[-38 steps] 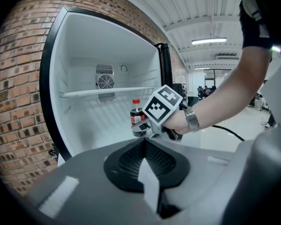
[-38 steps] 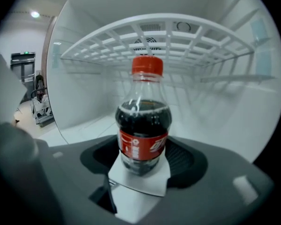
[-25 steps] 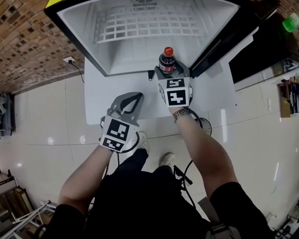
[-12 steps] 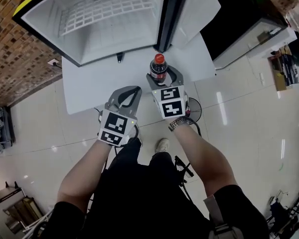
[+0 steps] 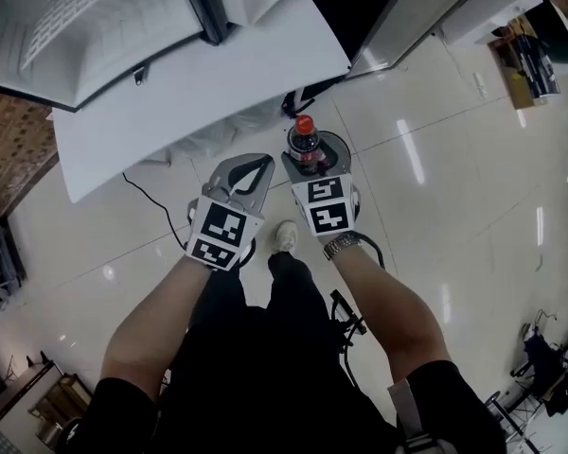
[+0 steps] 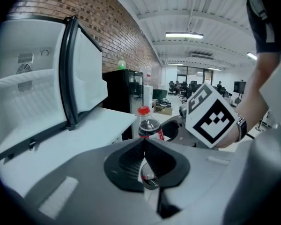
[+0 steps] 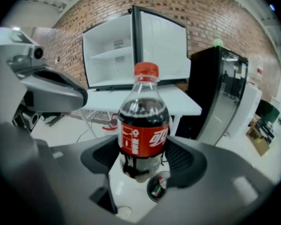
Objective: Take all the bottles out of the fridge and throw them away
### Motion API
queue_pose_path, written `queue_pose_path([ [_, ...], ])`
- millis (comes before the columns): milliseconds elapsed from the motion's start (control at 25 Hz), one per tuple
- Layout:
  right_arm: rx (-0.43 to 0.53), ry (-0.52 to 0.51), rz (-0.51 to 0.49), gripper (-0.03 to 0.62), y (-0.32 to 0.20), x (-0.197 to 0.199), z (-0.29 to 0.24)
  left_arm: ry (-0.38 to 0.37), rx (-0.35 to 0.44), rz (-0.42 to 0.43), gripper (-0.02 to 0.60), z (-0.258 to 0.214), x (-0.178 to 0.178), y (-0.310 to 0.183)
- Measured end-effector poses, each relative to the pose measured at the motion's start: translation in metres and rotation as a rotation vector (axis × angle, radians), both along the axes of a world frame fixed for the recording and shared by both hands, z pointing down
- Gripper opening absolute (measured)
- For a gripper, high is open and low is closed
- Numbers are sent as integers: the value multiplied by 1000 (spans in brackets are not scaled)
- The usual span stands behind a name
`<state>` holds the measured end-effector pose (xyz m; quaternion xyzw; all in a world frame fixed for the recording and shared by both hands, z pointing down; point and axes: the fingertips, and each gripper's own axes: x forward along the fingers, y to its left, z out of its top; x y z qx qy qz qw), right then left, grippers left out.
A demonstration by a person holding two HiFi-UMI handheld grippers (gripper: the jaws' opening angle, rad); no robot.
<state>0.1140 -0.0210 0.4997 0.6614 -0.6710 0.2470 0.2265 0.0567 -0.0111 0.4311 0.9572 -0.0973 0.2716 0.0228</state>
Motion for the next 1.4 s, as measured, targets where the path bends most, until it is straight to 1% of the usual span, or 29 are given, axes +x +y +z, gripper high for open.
queue_pose_path([
  [80,-40,-20,21,305,24,18,28,-22,-21,20,3,19,19,18],
  [280,-141,-63,57,305,67,51,101,-93,-73,58,3,69,47,50],
  [440,-212,-91,95,305,82,77,157,-145,-105,84,3,110,66,60],
  [600,-279,-109,103,305,88,89,212,-183,-125,103,3,142,76,62],
  [840,-369,-131,93,305,87,90,282,-221,-145,128,3,183,80,62],
  [1080,-432,-129,87,307,80,92,332,-242,-169,111,3,214,70,60],
  [1200,-440,-134,93,308,75,95,345,-256,-186,98,3,226,61,58],
  [1400,-428,-158,105,308,67,96,344,-258,-202,75,3,231,55,54],
])
